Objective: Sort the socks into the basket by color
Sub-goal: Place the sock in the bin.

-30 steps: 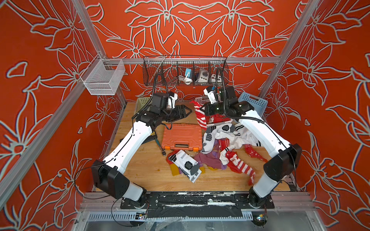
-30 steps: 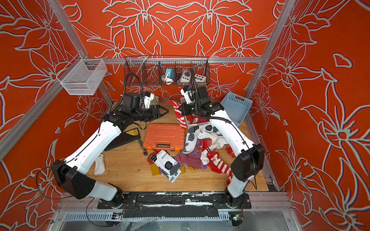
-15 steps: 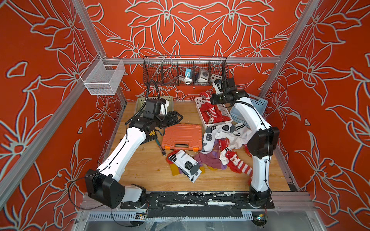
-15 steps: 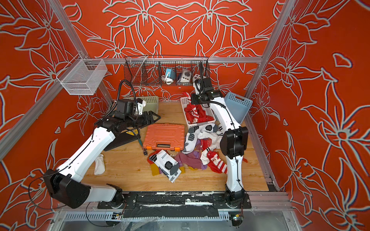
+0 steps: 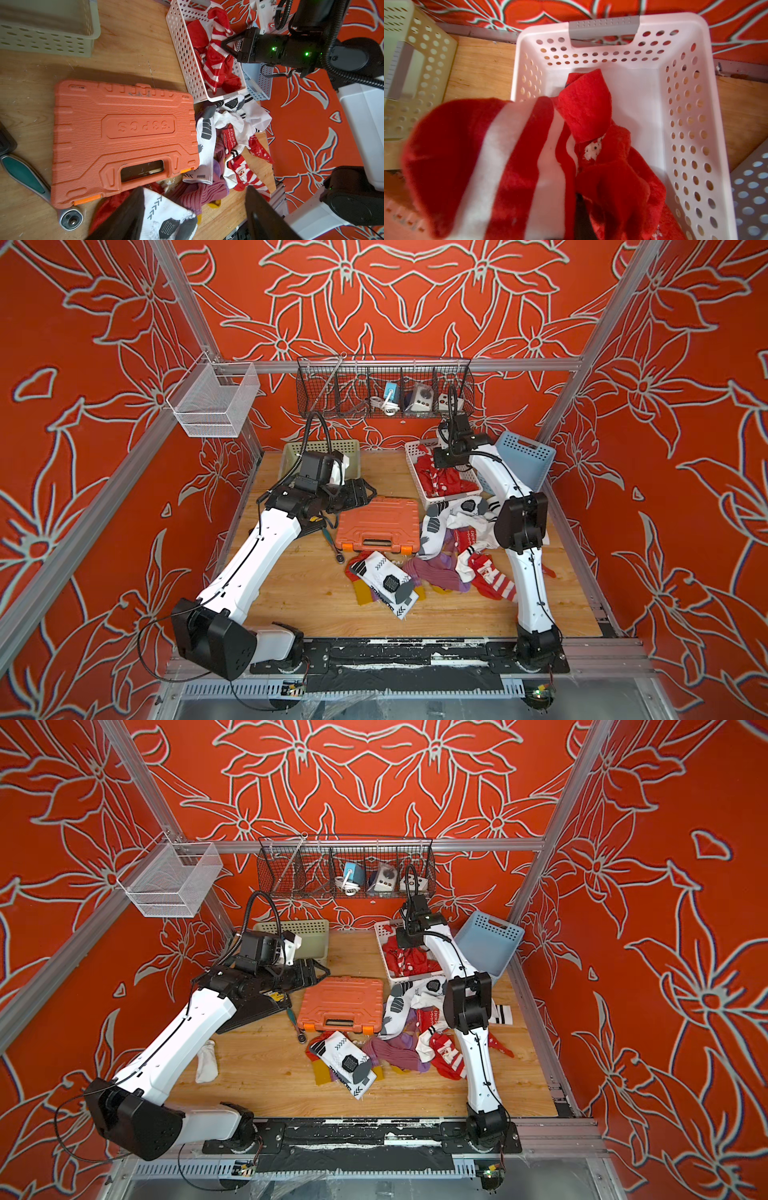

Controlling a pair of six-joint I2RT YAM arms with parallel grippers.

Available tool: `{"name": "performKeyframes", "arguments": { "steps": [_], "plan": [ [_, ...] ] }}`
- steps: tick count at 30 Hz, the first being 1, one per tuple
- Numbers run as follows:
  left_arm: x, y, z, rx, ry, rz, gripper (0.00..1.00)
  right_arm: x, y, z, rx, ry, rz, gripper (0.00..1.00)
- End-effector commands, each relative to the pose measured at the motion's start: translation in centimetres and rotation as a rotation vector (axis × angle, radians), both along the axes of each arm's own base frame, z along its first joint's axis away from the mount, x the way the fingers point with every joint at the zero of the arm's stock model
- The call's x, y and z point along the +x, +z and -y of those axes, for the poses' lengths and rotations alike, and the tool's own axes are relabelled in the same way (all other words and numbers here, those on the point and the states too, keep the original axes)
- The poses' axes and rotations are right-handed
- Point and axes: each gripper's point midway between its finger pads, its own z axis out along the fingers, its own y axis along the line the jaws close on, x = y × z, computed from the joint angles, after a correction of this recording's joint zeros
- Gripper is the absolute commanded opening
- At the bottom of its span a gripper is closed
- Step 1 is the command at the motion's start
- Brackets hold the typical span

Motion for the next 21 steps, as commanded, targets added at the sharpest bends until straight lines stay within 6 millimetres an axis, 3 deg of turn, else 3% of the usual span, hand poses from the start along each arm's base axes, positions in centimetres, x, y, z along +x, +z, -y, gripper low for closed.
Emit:
{"name": "performKeyframes", "arguments": {
  "steps": [1, 5, 10, 14, 21],
  "plan": [
    [-0.5, -0.3, -0.4, 0.023, -0.007, -0.003, 0.74, -1.0, -4.4, 1.7, -0.062, -0.029, -0.118, 0.0],
    [-0.5, -1.1, -0.4, 0.032, -0.01, -0.029, 0.74, -1.4, -4.8, 1.6, -0.052, -0.031, -0.137, 0.08],
    [-0.8, -2.4, -0.6, 0.051, -0.006, -0.076, 0.75, -1.6, -2.8, 1.4, -0.024, -0.032, -0.117, 0.4],
    [-1.3, -3.7, -0.9, 0.07, 0.004, -0.121, 0.75, -2.1, -0.8, 0.9, 0.016, -0.033, -0.1, 0.59],
    [-2.4, -6.1, -1.3, 0.095, 0.01, -0.205, 0.75, -3.3, 2.6, 0.8, 0.077, -0.048, -0.069, 0.76]
  ]
}}
